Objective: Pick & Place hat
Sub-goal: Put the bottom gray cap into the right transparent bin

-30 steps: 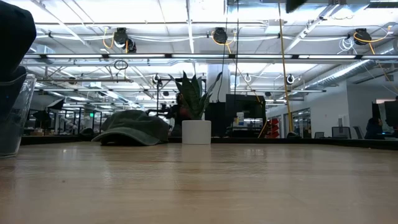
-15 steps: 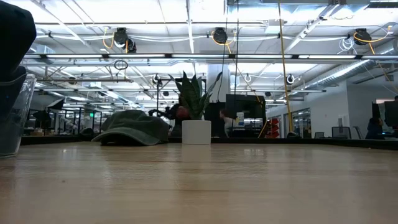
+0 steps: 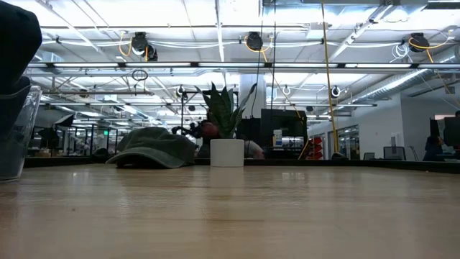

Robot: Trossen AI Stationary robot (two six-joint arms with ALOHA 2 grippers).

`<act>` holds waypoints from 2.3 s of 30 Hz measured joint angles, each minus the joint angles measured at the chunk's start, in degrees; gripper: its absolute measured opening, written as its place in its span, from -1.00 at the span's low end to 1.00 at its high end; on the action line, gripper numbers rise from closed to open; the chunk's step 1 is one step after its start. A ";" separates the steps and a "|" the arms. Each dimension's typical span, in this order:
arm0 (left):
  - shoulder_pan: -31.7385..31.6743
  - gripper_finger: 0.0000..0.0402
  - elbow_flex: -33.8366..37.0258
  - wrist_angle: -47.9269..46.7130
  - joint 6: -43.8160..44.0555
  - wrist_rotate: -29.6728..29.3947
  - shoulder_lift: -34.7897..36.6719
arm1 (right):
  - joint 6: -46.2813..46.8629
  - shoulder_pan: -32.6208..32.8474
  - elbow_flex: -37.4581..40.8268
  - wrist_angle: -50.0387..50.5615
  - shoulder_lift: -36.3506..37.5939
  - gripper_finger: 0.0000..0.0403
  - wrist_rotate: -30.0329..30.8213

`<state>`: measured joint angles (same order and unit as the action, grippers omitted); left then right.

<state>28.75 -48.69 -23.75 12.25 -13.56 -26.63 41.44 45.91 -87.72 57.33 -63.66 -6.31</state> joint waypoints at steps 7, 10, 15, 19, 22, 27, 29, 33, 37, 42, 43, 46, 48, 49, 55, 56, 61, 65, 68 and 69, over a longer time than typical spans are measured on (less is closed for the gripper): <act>0.00 -0.85 0.00 0.01 0.00 0.00 0.02 | 11.59 8.87 0.18 2.60 -2.15 -1.00 9.42; 0.00 -0.85 0.00 0.00 0.00 0.00 0.02 | 13.62 11.84 0.68 2.07 -3.93 -1.00 10.76; 0.00 -0.85 0.00 0.01 0.00 0.00 0.02 | 18.43 15.93 1.14 2.05 -5.36 -1.00 12.15; 0.00 -0.85 0.00 0.01 0.00 0.00 0.01 | 25.29 18.45 1.14 2.20 -6.01 -1.00 12.53; 0.00 -0.85 0.00 0.01 0.00 -0.01 0.01 | 30.26 20.45 1.19 3.00 -6.66 -1.00 12.54; 0.00 -0.85 0.00 0.01 0.00 0.00 0.00 | 36.00 23.39 1.20 3.19 -7.40 -1.00 14.07; -0.02 -0.85 0.00 0.00 0.00 0.00 0.00 | 37.66 24.17 1.20 4.12 -7.41 -1.00 15.26; 0.00 -0.85 -0.01 -0.01 0.00 0.00 0.01 | 37.74 24.84 1.20 4.91 -7.34 -1.00 16.77; 0.00 -0.85 0.00 -0.01 0.00 0.00 0.00 | 41.49 26.25 1.20 4.43 -7.31 -1.00 17.23; 0.00 -0.85 -0.01 0.01 0.00 0.00 0.01 | 43.56 28.37 1.22 4.77 -6.05 -1.00 19.99; 0.00 -0.85 -0.02 0.01 0.00 0.00 0.02 | 44.47 28.95 1.22 5.15 -5.64 -1.00 21.66; 0.00 -0.85 -0.02 0.01 0.00 0.00 0.02 | 42.91 30.61 2.06 4.26 -5.60 -1.00 26.26; 0.00 -0.85 -0.02 0.01 0.00 0.00 0.02 | 41.26 30.73 4.25 2.11 -5.83 -1.00 25.90; 0.00 -0.85 0.00 0.01 0.00 0.00 0.00 | 40.74 30.71 5.53 1.29 -5.90 -1.00 25.77; 0.00 -0.85 -0.02 -0.01 0.00 0.00 0.01 | 35.79 30.65 12.39 -2.92 -5.62 -1.00 26.01; 0.00 -0.85 -0.02 0.01 0.00 0.00 0.01 | 33.90 30.58 13.73 -4.39 -5.52 -1.00 26.03; 0.00 -0.85 -0.02 -0.01 0.00 0.00 0.02 | 26.13 28.61 20.89 -12.46 -4.50 -1.00 27.28; -0.02 -0.85 -0.02 -0.01 0.00 0.00 0.00 | 19.17 28.70 26.30 -21.38 -3.21 -1.00 27.16; -0.01 -0.85 -0.02 0.01 0.00 0.00 0.00 | 19.58 28.15 29.75 -24.25 -1.52 -1.00 27.20; 0.00 -0.85 -0.02 0.00 0.00 0.00 0.00 | 21.26 27.66 30.54 -23.60 -0.95 -1.00 27.30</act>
<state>28.75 -48.71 -23.75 12.25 -13.56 -26.63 62.70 73.57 -57.18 33.72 -64.61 20.99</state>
